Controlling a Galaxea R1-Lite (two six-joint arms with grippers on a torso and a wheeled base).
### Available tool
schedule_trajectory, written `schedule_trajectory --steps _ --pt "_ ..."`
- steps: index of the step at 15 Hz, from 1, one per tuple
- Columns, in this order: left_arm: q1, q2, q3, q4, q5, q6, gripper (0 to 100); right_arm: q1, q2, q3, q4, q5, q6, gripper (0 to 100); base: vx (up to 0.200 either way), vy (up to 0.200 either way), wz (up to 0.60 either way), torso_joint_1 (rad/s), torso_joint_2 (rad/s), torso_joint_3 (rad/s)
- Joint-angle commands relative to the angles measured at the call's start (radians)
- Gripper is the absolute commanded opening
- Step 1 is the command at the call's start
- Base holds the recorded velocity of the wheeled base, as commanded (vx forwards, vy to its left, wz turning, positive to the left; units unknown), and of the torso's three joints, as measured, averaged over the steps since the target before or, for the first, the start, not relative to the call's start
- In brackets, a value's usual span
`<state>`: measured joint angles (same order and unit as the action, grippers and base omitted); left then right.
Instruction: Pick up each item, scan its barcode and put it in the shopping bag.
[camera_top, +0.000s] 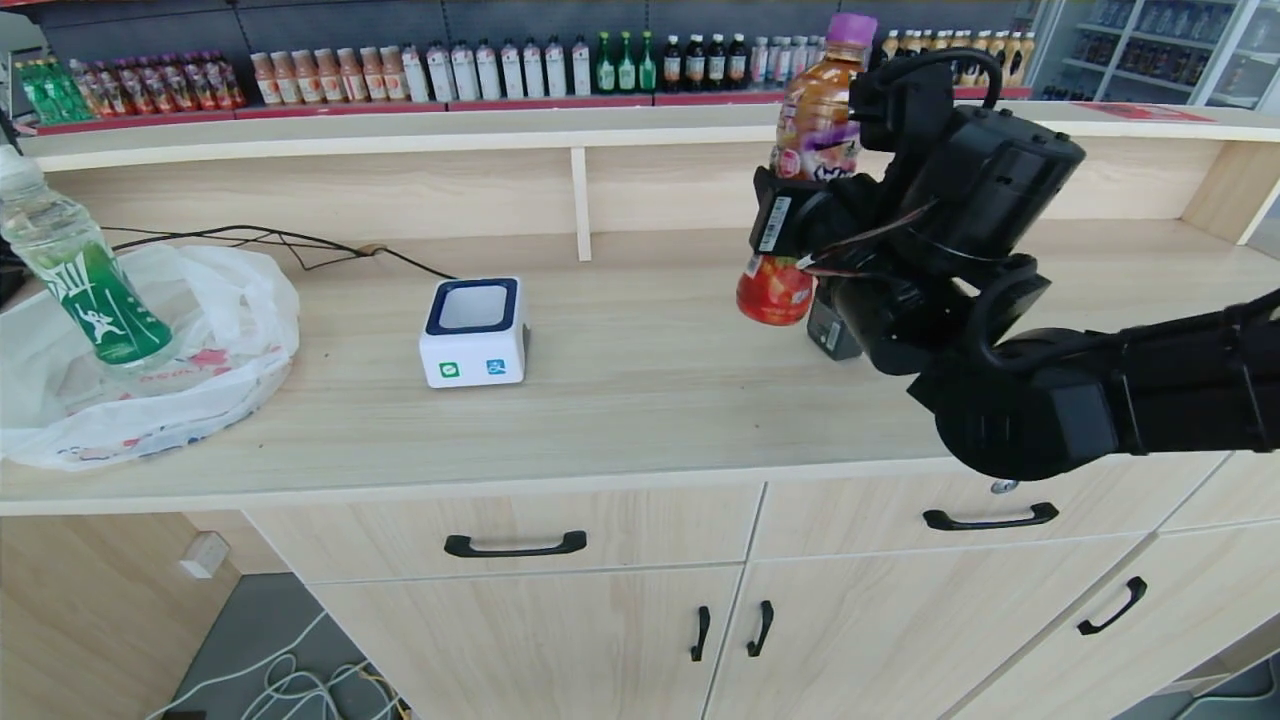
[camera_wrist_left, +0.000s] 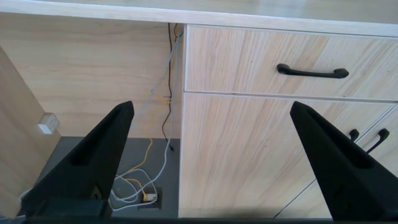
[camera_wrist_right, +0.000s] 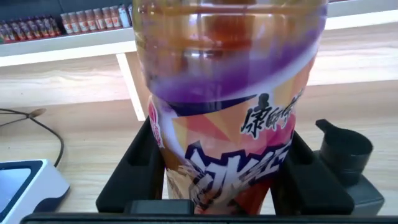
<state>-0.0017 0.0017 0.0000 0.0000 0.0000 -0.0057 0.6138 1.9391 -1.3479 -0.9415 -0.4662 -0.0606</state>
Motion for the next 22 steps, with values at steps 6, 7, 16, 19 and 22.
schedule_trajectory --steps 6,7,16,19,22 --pt "0.0 0.0 0.0 0.0 0.0 0.0 100 0.0 -0.309 0.325 -0.011 0.066 0.051 0 0.0 0.0 0.0 0.0 0.0 0.0" --pt "0.0 0.0 0.0 0.0 0.0 0.0 100 0.0 -0.324 0.343 -0.011 0.067 0.09 0 0.0 0.0 0.0 0.0 0.0 0.0" --pt "0.0 0.0 0.0 0.0 0.0 0.0 100 0.072 -0.353 0.559 -0.188 0.33 0.386 0 0.0 0.0 0.0 0.0 0.0 0.0" --pt "0.0 0.0 0.0 0.0 0.0 0.0 100 0.161 -0.313 0.543 -0.235 0.334 0.527 0 0.0 0.0 0.0 0.0 0.0 0.0" --pt "0.0 0.0 0.0 0.0 0.0 0.0 100 0.216 -0.235 0.507 -0.401 0.406 0.562 0 0.0 0.0 0.0 0.0 0.0 0.0"
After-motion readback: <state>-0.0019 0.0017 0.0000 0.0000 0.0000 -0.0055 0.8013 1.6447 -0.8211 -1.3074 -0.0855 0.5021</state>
